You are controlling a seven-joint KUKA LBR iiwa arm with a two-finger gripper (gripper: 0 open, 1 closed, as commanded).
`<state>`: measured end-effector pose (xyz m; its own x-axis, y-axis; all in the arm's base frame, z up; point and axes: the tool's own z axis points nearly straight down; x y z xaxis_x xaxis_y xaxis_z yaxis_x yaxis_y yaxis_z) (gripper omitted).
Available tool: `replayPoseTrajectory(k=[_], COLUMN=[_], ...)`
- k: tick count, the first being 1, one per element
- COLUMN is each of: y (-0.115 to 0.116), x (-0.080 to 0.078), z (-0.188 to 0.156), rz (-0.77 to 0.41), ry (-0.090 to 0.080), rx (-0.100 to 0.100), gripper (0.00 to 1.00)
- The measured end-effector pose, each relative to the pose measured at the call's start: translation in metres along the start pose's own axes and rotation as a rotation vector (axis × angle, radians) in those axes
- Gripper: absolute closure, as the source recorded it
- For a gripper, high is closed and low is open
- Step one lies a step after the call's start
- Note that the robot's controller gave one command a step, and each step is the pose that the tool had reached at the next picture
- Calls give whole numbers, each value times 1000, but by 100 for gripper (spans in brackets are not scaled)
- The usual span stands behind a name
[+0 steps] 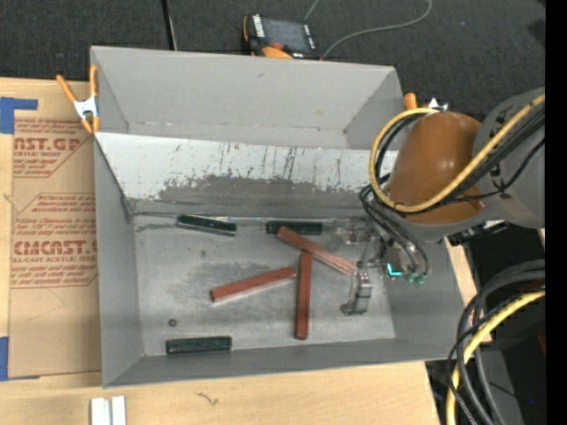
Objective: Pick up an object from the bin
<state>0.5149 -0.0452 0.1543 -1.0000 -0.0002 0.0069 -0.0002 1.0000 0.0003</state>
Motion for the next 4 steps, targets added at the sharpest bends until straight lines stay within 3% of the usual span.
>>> replayPoseTrajectory(k=[1, 2, 3, 4], y=[40, 39, 68, 67], x=[-48, -49, -6, -7], z=[80, 77, 83, 84], rz=[-163, -161, -137, -137], ry=[-7, -9, -10, -11], rx=[0, 0, -1, 0], gripper=[0, 100, 100, 0])
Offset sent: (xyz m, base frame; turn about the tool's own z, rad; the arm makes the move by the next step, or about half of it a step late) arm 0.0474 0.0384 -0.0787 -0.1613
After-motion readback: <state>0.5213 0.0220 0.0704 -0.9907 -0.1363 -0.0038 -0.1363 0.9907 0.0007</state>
